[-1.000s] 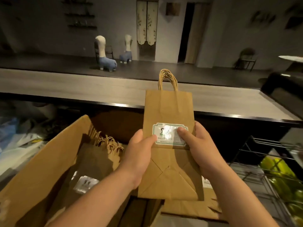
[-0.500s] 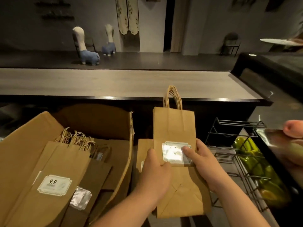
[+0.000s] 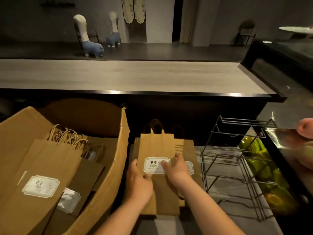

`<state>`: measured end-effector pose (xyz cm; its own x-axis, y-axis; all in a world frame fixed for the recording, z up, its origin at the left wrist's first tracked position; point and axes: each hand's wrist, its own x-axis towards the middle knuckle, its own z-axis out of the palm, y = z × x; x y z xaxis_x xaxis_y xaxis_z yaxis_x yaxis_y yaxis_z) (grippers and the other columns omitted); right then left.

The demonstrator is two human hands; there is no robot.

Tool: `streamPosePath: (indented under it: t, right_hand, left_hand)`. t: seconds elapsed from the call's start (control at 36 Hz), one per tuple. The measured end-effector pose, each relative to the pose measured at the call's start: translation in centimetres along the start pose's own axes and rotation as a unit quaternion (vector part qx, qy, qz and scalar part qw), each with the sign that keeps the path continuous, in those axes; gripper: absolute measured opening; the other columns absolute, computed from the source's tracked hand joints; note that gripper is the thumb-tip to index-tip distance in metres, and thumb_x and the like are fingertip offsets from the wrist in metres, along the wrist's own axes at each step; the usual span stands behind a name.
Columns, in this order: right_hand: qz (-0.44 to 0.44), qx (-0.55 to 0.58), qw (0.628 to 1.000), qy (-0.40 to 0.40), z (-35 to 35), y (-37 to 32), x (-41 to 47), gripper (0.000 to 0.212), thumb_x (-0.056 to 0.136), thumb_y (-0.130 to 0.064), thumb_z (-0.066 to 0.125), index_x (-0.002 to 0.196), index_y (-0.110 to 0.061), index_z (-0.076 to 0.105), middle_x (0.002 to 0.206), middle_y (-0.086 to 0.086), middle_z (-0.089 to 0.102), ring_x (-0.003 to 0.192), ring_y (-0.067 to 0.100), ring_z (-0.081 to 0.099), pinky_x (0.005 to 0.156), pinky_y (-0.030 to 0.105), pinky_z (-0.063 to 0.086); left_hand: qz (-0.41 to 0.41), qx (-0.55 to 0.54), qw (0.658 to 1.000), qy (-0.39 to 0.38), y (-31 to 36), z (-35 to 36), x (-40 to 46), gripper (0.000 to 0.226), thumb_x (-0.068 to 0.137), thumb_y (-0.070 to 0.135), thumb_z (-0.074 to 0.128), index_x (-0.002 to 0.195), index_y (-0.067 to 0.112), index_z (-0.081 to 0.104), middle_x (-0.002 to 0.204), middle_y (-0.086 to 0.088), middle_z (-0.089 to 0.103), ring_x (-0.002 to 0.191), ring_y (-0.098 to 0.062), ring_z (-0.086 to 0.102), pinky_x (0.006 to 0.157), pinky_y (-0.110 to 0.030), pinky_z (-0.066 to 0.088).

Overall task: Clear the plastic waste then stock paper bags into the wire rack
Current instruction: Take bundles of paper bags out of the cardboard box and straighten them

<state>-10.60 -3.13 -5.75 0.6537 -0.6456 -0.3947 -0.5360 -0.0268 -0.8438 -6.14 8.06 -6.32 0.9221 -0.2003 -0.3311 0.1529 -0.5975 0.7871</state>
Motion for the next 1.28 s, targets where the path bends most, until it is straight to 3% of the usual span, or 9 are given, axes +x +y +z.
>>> streamPosePath:
  t: [0.14, 0.33, 0.75, 0.86, 0.92, 1.08, 1.14, 1.19, 1.28]
  right_hand:
    - [-0.007, -0.070, 0.997, -0.007, 1.7, -1.0, 2.1, 0.063, 0.096, -0.028, 0.061, 0.147, -0.010, 0.029, 0.151, 0.007, 0.033, 0.135, 0.030, 0.041, 0.108, 0.037, 0.037]
    - [0.008, -0.130, 0.991, -0.028, 3.4, 0.1, 3.5, 0.047, 0.088, -0.037, 0.066, 0.123, -0.011, 0.048, 0.126, 0.009, 0.055, 0.117, 0.030, 0.052, 0.100, 0.040, 0.046]
    - [0.004, -0.128, 0.991, -0.045, 4.8, 1.0, 4.0, 0.053, 0.076, -0.040, 0.064, 0.121, -0.014, 0.053, 0.122, 0.007, 0.056, 0.112, 0.031, 0.056, 0.095, 0.044, 0.051]
    - [0.010, -0.142, 0.989, -0.047, 5.0, 1.2, 4.3, 0.044, 0.082, -0.033, 0.062, 0.120, -0.013, 0.053, 0.124, 0.009, 0.055, 0.114, 0.033, 0.054, 0.097, 0.045, 0.050]
    - [0.011, -0.136, 0.990, -0.047, 4.9, 1.0, 4.2, 0.041, 0.085, -0.032, 0.060, 0.121, -0.014, 0.051, 0.125, 0.008, 0.055, 0.116, 0.032, 0.052, 0.099, 0.046, 0.048]
    - [-0.019, -0.104, 0.994, -0.020, 3.1, -0.5, 3.6, 0.050, 0.097, -0.024, 0.053, 0.144, -0.014, 0.037, 0.146, 0.007, 0.043, 0.132, 0.030, 0.043, 0.104, 0.040, 0.044]
    - [-0.042, -0.058, 0.997, -0.018, 2.1, -1.5, 2.9, 0.050, 0.100, -0.019, 0.050, 0.147, -0.016, 0.034, 0.148, 0.005, 0.043, 0.129, 0.026, 0.048, 0.095, 0.033, 0.046]
    - [-0.069, 0.006, 0.997, -0.028, 1.1, -2.8, 2.1, 0.047, 0.101, -0.014, 0.048, 0.146, -0.016, 0.035, 0.143, 0.003, 0.047, 0.119, 0.020, 0.053, 0.088, 0.027, 0.046]
    - [-0.108, 0.069, 0.991, -0.028, 0.2, -5.6, 0.9, 0.034, 0.101, -0.013, 0.048, 0.133, -0.021, 0.045, 0.123, -0.001, 0.059, 0.099, 0.016, 0.062, 0.090, 0.038, 0.054]
  left_hand:
    - [-0.005, 0.051, 0.997, 0.052, -0.5, 0.8, 3.1, 0.051, 0.093, 0.008, 0.051, 0.140, 0.023, 0.036, 0.132, -0.006, 0.047, 0.114, -0.027, 0.052, 0.089, -0.036, 0.047]
    - [0.036, 0.081, 0.994, 0.064, -1.5, 1.4, 4.0, 0.043, 0.093, 0.003, 0.045, 0.134, 0.018, 0.043, 0.134, -0.010, 0.041, 0.117, -0.031, 0.047, 0.098, -0.039, 0.040]
    - [0.045, 0.093, 0.994, 0.046, -2.8, 2.1, 6.0, 0.042, 0.094, 0.004, 0.046, 0.135, 0.014, 0.047, 0.134, -0.012, 0.044, 0.122, -0.029, 0.046, 0.109, -0.040, 0.036]
    - [0.093, 0.137, 0.985, 0.052, -3.2, 1.9, 6.1, 0.022, 0.101, 0.018, 0.039, 0.115, 0.023, 0.055, 0.120, -0.003, 0.050, 0.110, -0.022, 0.051, 0.095, -0.030, 0.039]
    - [0.103, 0.152, 0.982, 0.045, -3.2, 1.7, 6.2, 0.024, 0.099, 0.016, 0.042, 0.119, 0.018, 0.055, 0.125, -0.007, 0.051, 0.110, -0.023, 0.051, 0.095, -0.032, 0.041]
    - [0.147, 0.243, 0.958, 0.027, -1.2, 0.9, 4.3, 0.070, 0.091, 0.002, 0.053, 0.150, 0.019, 0.019, 0.161, -0.004, 0.001, 0.148, -0.022, 0.002, 0.118, -0.035, 0.016]
    - [0.171, 0.209, 0.963, -0.011, 0.6, 0.3, 3.3, 0.069, 0.090, 0.000, 0.053, 0.148, 0.024, 0.024, 0.158, 0.000, 0.012, 0.145, -0.019, 0.017, 0.114, -0.030, 0.026]
    - [0.202, 0.134, 0.970, -0.018, 2.6, -0.3, 2.4, 0.055, 0.094, 0.007, 0.050, 0.143, 0.027, 0.033, 0.149, 0.003, 0.032, 0.126, -0.014, 0.043, 0.096, -0.023, 0.040]
    - [0.204, 0.007, 0.979, -0.001, 5.9, -1.5, 1.0, 0.038, 0.100, 0.017, 0.043, 0.136, 0.031, 0.040, 0.140, 0.008, 0.043, 0.109, -0.003, 0.046, 0.082, -0.015, 0.038]
